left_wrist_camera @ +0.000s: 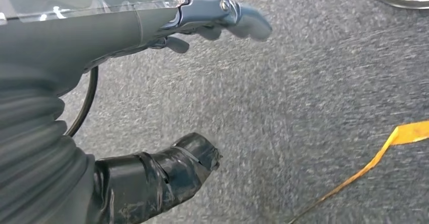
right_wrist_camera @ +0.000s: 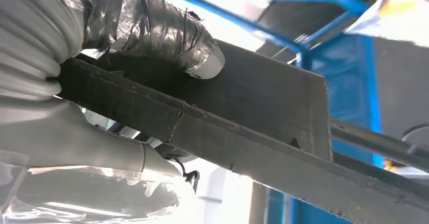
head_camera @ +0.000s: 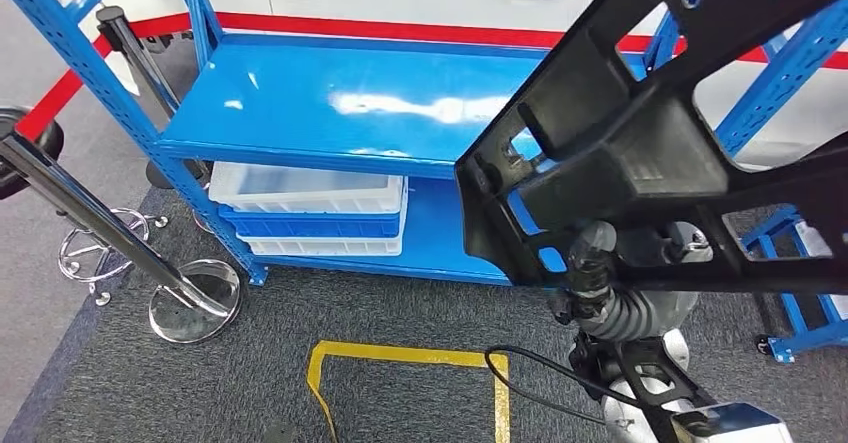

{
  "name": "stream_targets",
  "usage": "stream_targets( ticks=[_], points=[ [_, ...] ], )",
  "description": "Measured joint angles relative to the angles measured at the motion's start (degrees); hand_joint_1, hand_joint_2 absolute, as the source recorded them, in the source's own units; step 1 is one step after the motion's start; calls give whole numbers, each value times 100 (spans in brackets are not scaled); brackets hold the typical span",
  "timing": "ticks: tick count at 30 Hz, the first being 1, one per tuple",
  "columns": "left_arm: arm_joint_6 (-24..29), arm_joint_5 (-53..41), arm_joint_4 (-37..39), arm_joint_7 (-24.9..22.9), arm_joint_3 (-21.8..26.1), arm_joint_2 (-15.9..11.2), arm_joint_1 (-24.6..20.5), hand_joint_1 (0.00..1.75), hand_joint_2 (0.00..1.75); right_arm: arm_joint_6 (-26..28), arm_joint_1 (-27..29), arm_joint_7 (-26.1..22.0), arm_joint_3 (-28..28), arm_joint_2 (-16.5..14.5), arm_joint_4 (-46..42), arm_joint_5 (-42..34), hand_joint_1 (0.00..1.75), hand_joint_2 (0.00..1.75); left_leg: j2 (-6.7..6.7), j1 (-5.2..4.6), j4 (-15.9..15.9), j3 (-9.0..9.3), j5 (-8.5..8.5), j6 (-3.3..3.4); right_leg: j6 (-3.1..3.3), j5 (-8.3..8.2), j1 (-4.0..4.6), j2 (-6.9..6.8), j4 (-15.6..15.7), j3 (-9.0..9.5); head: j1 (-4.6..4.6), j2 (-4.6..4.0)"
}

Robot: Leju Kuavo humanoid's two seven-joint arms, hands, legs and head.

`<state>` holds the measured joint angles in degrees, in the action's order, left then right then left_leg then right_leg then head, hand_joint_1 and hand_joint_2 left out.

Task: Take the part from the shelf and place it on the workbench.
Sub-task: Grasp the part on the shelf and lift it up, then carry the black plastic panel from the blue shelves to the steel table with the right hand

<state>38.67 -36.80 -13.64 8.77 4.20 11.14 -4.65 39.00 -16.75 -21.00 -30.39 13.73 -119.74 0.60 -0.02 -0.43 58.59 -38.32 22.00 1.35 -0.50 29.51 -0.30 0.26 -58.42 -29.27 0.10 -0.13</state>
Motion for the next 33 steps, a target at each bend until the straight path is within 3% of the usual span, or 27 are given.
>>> stream_targets(
  ticks=[2, 5, 6, 7, 8, 10, 12, 14, 16, 17, 18, 20, 21, 22, 23, 25, 26, 28, 29, 31, 32, 33],
  points=[
    [-51, 115, 26, 66, 41, 0, 38, 0, 175, 21, 154, 100, -8, 1, 14, 93, 175, 175, -22, 7, 187, -89, 227, -63, 83, -98, -36, -29, 33, -63, -15, -1],
    [-171, 190, 53, 113, 89, 1, 72, 0, 175, 20, 358, 91, -43, 2, 23, 143, 175, 175, -23, 43, 1156, -377, 949, -149, 147, -232, -45, -51, 21, -251, -77, -1],
    [-233, 195, 63, 109, 98, 1, 73, 0, 175, 11, 409, 64, -51, 2, 23, 128, 175, 175, -22, 49, 1435, -419, 1049, -160, 148, -267, -43, -56, -2, -328, -82, -1],
    [-300, 198, 72, 98, 106, 0, 72, 0, 175, -7, 459, 34, -54, 2, 23, 101, 175, 175, -22, 51, 1547, -371, 1026, -160, 147, -292, -41, -61, -35, -399, -85, -1],
    [-356, 201, 80, 84, 111, -1, 71, 0, 175, -30, 509, -1, -55, 2, 25, 63, 175, 175, -23, 51, 1461, -226, 907, -150, 145, -309, -39, -64, -71, -461, -87, -1],
    [-427, 204, 87, 58, 125, -7, 65, 0, 175, -81, 582, -78, -56, 1, 31, -9, 175, 175, -38, 43, 822, 271, 673, -92, 131, -333, -35, -58, -142, -553, -86, -1],
    [-480, 198, 89, 55, 139, -28, 48, 0, 175, -122, 612, -145, -56, -2, 43, -50, 175, 175, -64, 10, 235, 644, 658, -32, 83, -379, -35, -49, -178, -611, -84, 0],
    [-519, 193, 92, 74, 148, -66, 38, 0, 175, -165, 625, -185, -58, -8, 65, -69, 175, 175, -77, -26, 67, 707, 676, 5, 11, -462, -45, -46, -165, -647, -85, 0],
    [-531, 195, 95, 107, 153, -101, 44, 0, 175, -196, 647, -210, -60, -13, 88, -75, 175, 175, -53, -6, -44, 678, 581, 67, -59, -466, -35, -30, -170, -681, -80, 0],
    [-538, 194, 96, 125, 155, -118, 45, 0, 175, -202, 659, -225, -61, -14, 99, -75, 175, 175, -36, 9, -103, 660, 517, 105, -82, -352, -30, -22, -248, -718, -67, -1],
    [-549, 191, 96, 144, 156, -128, 45, 0, 175, -204, 666, -238, -61, -14, 111, -75, 175, 175, -19, 23, -153, 626, 449, 137, -99, -143, -24, -17, -425, -780, -55, -1],
    [-580, 165, 96, 169, 157, -144, 35, 0, 175, -204, 677, -257, -61, -23, 140, -76, 175, 175, -6, 13, -151, 502, 340, 182, -113, 389, -34, -17, -1063, -948, -37, 0],
    [-594, 147, 96, 172, 157, -146, 33, 0, 175, -204, 683, -260, -61, -28, 155, -77, 175, 175, -3, 9, -144, 420, 291, 191, -124, 538, -38, -17, -1385, -1005, -37, 0],
    [-604, 122, 96, 165, 156, -147, 31, 0, 175, -204, 690, -262, -61, -33, 169, -78, 175, 175, 1, 6, -137, 336, 241, 193, -138, 536, -45, -17, -1606, -1012, -36, 0],
    [-606, 94, 97, 153, 154, -148, 32, 0, 175, -202, 694, -263, -61, -33, 183, -78, 175, 175, 5, 7, -129, 255, 193, 185, -152, 392, -57, -18, -1670, -954, -34, -1],
    [-599, 36, 102, 97, 137, -147, 30, 0, 175, -191, 701, -254, -61, -34, 203, -67, 175, 175, -25, 14, -90, 86, 78, 140, -160, -15, -84, 12, -1339, -604, -34, 0],
    [-594, 17, 104, 56, 124, -145, 25, 0, 175, -185, 707, -247, -61, -35, 209, -58, 175, 175, -50, 13, -55, 3, 29, 108, -145, -44, -96, 91, -970, -316, -34, 1],
    [-603, 0, 107, -42, 104, -143, 3, 0, 175, -177, 748, -234, -61, -36, 211, -43, 175, 175, -108, 6, 9, -107, -69, 40, -102, 141, -97, 232, -264, 142, -44, 1],
    [-618, -3, 107, -87, 100, -142, -8, 0, 175, -176, 778, -227, -62, -36, 212, -36, 175, 175, -145, 6, 14, -134, -124, 5, -77, 242, -86, 259, -61, 246, -44, 1],
    [-658, -16, 108, -167, 96, -152, -9, 0, 175, -177, 838, -207, -63, -35, 222, -18, 175, 175, -244, 26, -6, -159, -234, -61, -8, 199, -89, 159, 14, 212, -35, 0],
    [-677, -22, 109, -198, 95, -161, 2, 0, 175, -179, 856, -201, -64, -35, 230, -3, 175, 175, -268, 32, 14, -190, -217, -93, 33, 151, -105, 109, 23, 185, -32, 0],
    [-688, -24, 110, -227, 94, -169, 15, 0, 175, -180, 871, -198, -64, -37, 238, 10, 175, 175, -258, 37, 114, -245, -97, -128, 76, 98, -125, 62, 38, 150, -53, -1]
  ],
)
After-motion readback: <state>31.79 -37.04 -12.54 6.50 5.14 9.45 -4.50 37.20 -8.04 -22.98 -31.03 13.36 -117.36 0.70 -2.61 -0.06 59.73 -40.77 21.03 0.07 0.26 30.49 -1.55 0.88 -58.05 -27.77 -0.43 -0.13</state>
